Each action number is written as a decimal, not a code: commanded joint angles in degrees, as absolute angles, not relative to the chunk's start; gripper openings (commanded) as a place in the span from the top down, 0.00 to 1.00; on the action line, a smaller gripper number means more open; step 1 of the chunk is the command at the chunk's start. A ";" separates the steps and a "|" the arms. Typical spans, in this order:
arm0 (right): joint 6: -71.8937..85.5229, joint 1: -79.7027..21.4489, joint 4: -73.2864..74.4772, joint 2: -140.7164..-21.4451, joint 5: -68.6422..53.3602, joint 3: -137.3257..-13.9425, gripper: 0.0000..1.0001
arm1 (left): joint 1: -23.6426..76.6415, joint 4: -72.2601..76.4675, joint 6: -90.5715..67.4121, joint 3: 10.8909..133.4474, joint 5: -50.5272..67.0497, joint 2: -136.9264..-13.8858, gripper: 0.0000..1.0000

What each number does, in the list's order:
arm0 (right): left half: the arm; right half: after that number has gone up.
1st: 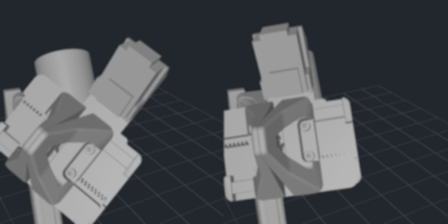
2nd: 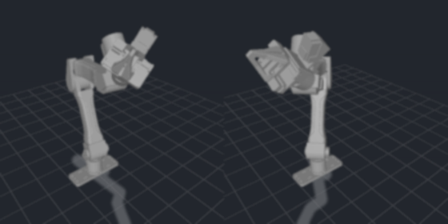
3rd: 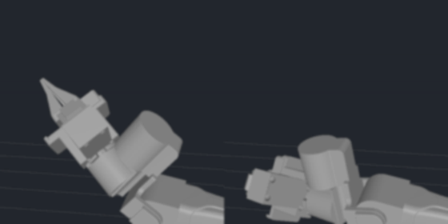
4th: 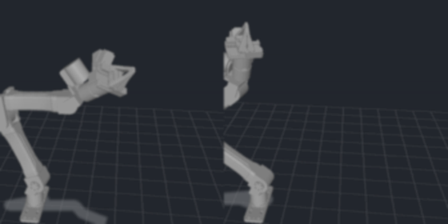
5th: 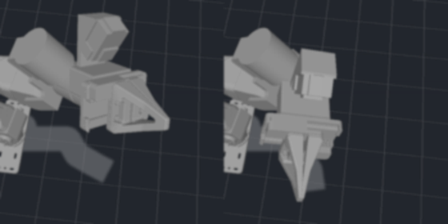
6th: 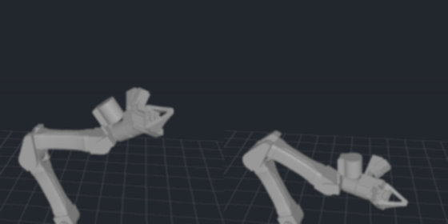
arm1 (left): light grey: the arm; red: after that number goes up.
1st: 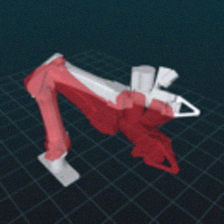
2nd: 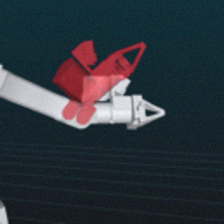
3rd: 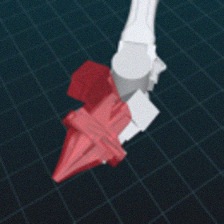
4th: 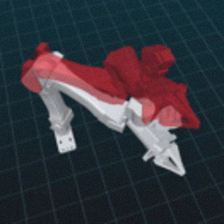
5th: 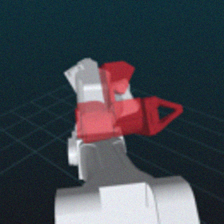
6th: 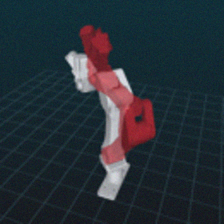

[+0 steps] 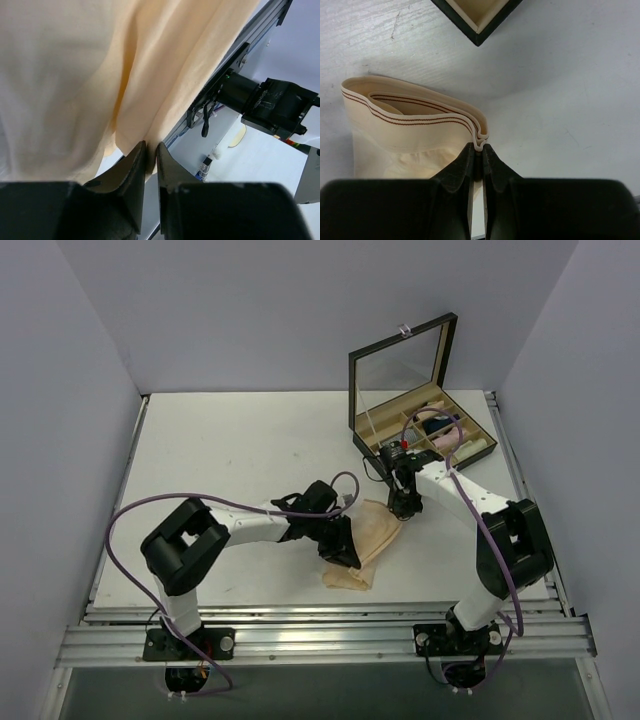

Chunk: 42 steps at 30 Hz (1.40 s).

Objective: Roll the underwear
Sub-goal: Fold the underwear

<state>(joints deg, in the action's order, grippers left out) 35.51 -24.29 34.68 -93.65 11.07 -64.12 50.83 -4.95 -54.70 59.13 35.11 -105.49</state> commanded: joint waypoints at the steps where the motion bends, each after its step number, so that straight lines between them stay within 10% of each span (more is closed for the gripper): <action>1: 36.03 -23.73 35.42 -92.55 10.20 -63.90 1.00 | 48.78 -7.12 -52.74 60.82 36.74 -100.99 0.76; 42: 42.54 -27.60 37.53 -96.33 8.18 -70.49 1.00 | 40.08 3.69 -55.54 78.14 37.00 -125.85 0.94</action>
<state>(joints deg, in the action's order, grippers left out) 42.59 -26.96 34.87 -95.00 7.20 -68.53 39.97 -1.48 -54.11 76.77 38.26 -124.27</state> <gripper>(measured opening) 0.038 0.068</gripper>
